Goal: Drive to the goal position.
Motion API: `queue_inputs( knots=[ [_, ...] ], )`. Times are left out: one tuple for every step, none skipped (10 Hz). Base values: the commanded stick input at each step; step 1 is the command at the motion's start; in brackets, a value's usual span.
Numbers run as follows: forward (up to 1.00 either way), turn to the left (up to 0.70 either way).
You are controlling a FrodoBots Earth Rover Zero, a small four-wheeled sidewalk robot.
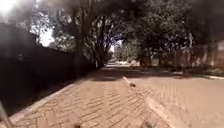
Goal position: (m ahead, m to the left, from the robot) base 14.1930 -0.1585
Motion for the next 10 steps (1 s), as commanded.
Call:
queue_inputs(
  knots=[
    [0.70,0.00],
    [0.70,0.00],
    [0.70,0.14],
    [0.70,0.35],
    [0.70,0.35],
    [0.70,0.29],
    [0.70,0.09],
    [0.70,0.00],
    [0.70,0.00],
    [0.70,0.00]
  ],
)
